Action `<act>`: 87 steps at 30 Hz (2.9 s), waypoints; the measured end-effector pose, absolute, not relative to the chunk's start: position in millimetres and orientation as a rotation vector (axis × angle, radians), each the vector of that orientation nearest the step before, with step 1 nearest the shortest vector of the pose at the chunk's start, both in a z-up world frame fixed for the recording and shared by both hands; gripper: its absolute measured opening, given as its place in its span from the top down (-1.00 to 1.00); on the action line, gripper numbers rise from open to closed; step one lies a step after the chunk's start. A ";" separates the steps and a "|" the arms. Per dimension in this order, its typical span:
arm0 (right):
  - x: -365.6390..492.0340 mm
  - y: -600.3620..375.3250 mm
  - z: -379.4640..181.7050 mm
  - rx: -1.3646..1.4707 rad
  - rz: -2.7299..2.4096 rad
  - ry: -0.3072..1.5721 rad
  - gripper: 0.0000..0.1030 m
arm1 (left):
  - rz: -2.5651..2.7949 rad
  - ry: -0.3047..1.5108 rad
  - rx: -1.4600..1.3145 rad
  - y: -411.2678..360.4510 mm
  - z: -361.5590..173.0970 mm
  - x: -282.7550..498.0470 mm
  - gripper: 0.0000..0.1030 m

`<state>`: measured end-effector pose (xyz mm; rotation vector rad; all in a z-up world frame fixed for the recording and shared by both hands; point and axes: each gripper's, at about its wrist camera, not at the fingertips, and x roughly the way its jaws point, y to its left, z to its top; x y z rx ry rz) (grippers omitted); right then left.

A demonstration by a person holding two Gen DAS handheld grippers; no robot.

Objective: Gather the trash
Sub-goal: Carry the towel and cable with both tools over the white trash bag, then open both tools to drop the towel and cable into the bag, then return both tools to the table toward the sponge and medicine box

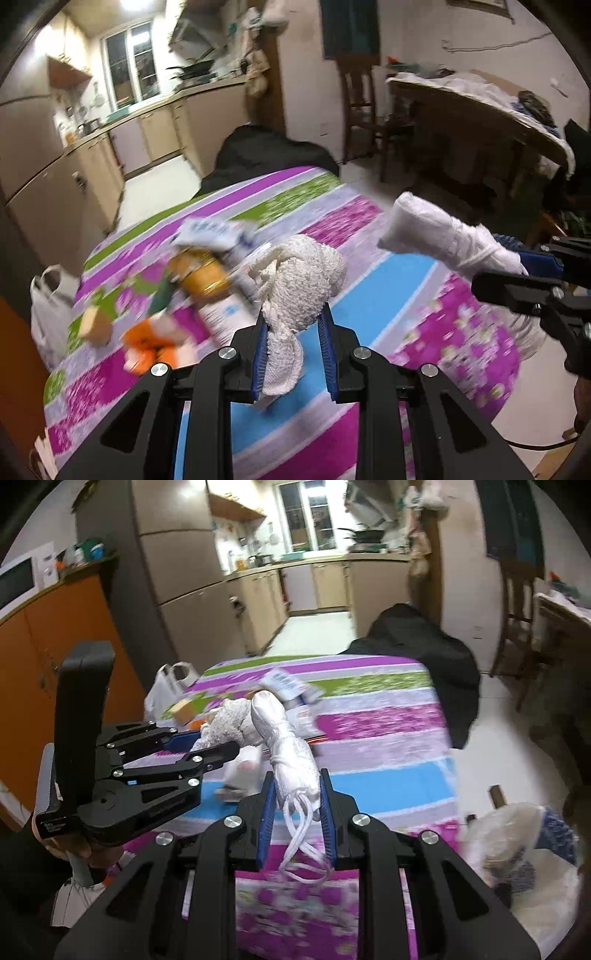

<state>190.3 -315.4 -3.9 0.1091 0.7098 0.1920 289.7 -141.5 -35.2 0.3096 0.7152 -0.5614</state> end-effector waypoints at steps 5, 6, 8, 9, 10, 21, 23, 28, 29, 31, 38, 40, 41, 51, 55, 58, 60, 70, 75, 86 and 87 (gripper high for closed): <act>173.6 -377.3 8.9 0.143 0.069 0.708 0.59 | -0.656 0.709 0.336 -198.7 -27.4 285.1 0.49; 170.7 -387.6 9.7 0.147 0.044 0.711 0.59 | -0.676 0.709 0.343 -210.7 -26.6 282.1 0.49; 162.9 -409.8 11.9 0.154 -0.010 0.717 0.59 | -0.720 0.709 0.356 -234.8 -25.1 277.5 0.49; 159.2 -421.2 12.3 0.158 -0.036 0.722 0.59 | -0.737 0.710 0.362 -244.6 -26.0 275.1 0.49; 154.3 -435.3 13.1 0.167 -0.068 0.730 0.59 | -0.757 0.710 0.369 -254.8 -25.6 272.4 0.49; 127.8 -524.8 -6.4 0.293 -0.265 0.882 0.59 | -0.986 0.696 0.488 -379.1 -34.1 229.5 0.49; 122.1 -535.7 -9.5 0.305 -0.289 0.913 0.59 | -1.020 0.710 0.496 -396.9 -38.3 225.4 0.49; 113.3 -559.9 -12.5 0.328 -0.325 0.988 0.59 | -1.087 0.755 0.537 -429.1 -48.5 221.8 0.49; 112.9 -560.9 -12.8 0.332 -0.326 1.002 0.59 | -1.101 0.764 0.552 -438.1 -50.6 220.1 0.49; 112.3 -565.4 -14.8 0.341 -0.333 1.045 0.59 | -1.122 0.776 0.572 -445.8 -54.4 216.2 0.49; 114.7 -573.1 -24.9 0.376 -0.323 1.130 0.59 | -1.144 0.849 0.625 -468.9 -78.3 213.8 0.49; 115.1 -574.0 -26.9 0.379 -0.319 1.142 0.59 | -1.141 0.861 0.634 -469.8 -85.6 213.2 0.49; 115.2 -574.4 -28.7 0.377 -0.318 1.146 0.59 | -1.139 0.864 0.639 -470.4 -88.2 213.1 0.49; 119.4 -575.0 -35.5 0.382 -0.301 1.166 0.59 | -1.123 0.858 0.652 -476.0 -95.9 210.7 0.49; 122.6 -574.2 -33.0 0.377 -0.297 1.152 0.51 | -1.092 0.843 0.644 -476.2 -95.7 212.8 0.24; 123.7 -573.8 -36.5 0.376 -0.298 1.155 0.34 | -1.071 0.840 0.639 -473.9 -96.7 217.3 0.09; 123.8 -572.5 -39.3 0.367 -0.302 1.159 0.35 | -1.063 0.835 0.641 -471.8 -96.2 218.7 0.09; 124.1 -568.5 -41.0 0.365 -0.301 1.159 0.35 | -1.052 0.834 0.643 -464.4 -99.7 219.4 0.09; 124.4 -564.2 -42.4 0.345 -0.304 1.164 0.35 | -1.048 0.833 0.638 -463.7 -99.2 217.7 0.09; 126.7 -557.8 -48.9 0.339 -0.307 1.165 0.35 | -0.997 0.770 0.628 -454.7 -92.0 213.3 0.09; 127.2 -556.6 -48.7 0.338 -0.309 1.158 0.35 | -0.987 0.760 0.622 -451.9 -90.3 213.8 0.09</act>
